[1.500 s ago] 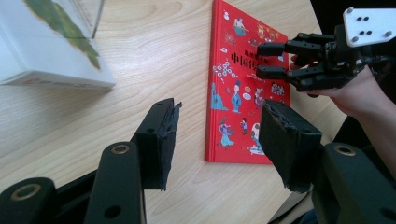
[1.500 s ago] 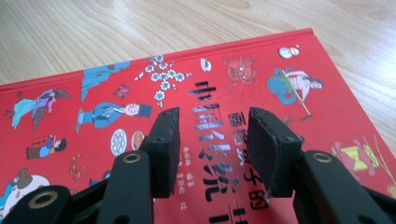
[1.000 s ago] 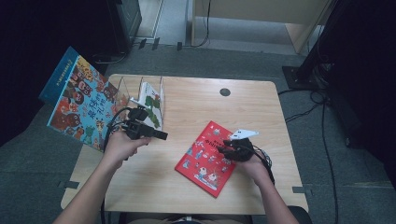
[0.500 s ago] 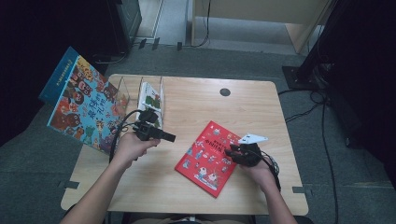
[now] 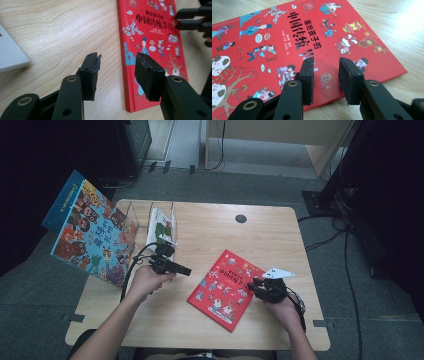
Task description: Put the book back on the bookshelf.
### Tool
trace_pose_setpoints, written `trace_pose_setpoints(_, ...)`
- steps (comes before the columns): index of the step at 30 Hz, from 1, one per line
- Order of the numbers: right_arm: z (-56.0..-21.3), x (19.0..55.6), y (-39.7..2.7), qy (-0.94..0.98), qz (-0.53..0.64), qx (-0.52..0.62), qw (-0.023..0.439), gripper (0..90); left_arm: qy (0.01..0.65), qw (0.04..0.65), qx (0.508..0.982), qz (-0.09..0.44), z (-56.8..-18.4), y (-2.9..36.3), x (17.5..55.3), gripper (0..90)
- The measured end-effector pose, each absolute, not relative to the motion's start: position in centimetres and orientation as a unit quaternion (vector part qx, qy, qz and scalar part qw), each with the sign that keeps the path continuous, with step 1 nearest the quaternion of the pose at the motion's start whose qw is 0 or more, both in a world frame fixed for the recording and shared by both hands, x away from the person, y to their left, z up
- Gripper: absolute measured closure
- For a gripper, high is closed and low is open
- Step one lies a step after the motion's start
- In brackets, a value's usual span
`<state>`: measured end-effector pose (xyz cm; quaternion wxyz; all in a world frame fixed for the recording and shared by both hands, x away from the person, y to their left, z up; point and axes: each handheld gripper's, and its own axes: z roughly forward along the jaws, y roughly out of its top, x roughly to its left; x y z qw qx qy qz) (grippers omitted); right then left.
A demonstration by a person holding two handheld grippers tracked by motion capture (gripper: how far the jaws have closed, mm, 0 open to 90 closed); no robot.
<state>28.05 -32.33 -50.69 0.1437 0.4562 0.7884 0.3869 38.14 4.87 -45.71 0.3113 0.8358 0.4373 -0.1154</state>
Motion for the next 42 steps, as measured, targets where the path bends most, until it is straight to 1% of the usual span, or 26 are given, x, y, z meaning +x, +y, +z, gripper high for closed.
trace_pose_setpoints(3, -50.7, 27.8, -32.6, 0.787, 0.384, 0.459, 0.148, 68.5, 0.428, 0.313, 0.840, -0.117, -46.1, 4.4, 38.1, 60.0)
trace_pose_setpoints(4, -50.7, 27.7, -32.7, 0.786, 0.384, 0.462, 0.148, 69.0, 0.427, 0.314, 0.841, -0.112, -46.2, 4.3, 38.0, 60.7)
trace_pose_setpoints(6, -50.7, 27.6, -32.8, 0.784, 0.382, 0.467, 0.148, 71.0, 0.427, 0.308, 0.844, -0.105, -46.3, 4.1, 38.0, 64.9)
trace_pose_setpoints(10, -50.7, 27.3, -33.2, 0.781, 0.380, 0.471, 0.152, 75.1, 0.423, 0.310, 0.846, -0.099, -46.6, 3.9, 37.9, 68.5)
trace_pose_setpoints(11, -50.7, 27.2, -33.4, 0.781, 0.379, 0.473, 0.153, 76.3, 0.423, 0.312, 0.845, -0.102, -46.7, 3.8, 37.9, 68.8)
trace_pose_setpoints(16, -50.8, 27.0, -33.9, 0.776, 0.377, 0.482, 0.153, 78.7, 0.418, 0.322, 0.840, -0.124, -47.3, 3.6, 37.9, 78.5)
trace_pose_setpoints(18, -50.8, 26.9, -34.2, 0.775, 0.370, 0.489, 0.152, 80.6, 0.420, 0.314, 0.841, -0.131, -47.7, 3.7, 37.9, 81.7)
trace_pose_setpoints(20, -50.9, 26.8, -34.4, 0.778, 0.359, 0.495, 0.147, 82.6, 0.424, 0.318, 0.835, -0.146, -48.0, 3.8, 38.0, 82.8)
trace_pose_setpoints(23, -51.0, 27.0, -34.3, 0.781, 0.358, 0.490, 0.147, 84.7, 0.424, 0.314, 0.840, -0.130, -48.0, 3.9, 37.8, 83.6)
trace_pose_setpoints(28, -51.1, 27.4, -34.1, 0.782, 0.359, 0.488, 0.147, 86.4, 0.431, 0.316, 0.835, -0.129, -48.2, 4.1, 37.6, 83.6)
trace_pose_setpoints(32, -51.1, 27.8, -34.0, 0.782, 0.361, 0.487, 0.146, 86.8, 0.438, 0.323, 0.830, -0.124, -48.2, 4.4, 37.3, 79.3)
trace_pose_setpoints(38, -51.2, 28.6, -33.5, 0.784, 0.366, 0.480, 0.143, 86.7, 0.444, 0.328, 0.825, -0.118, -48.1, 5.0, 37.0, 78.4)
trace_pose_setpoints(42, -51.2, 29.2, -33.0, 0.785, 0.367, 0.478, 0.143, 86.0, 0.452, 0.331, 0.820, -0.116, -48.1, 5.3, 36.6, 75.9)
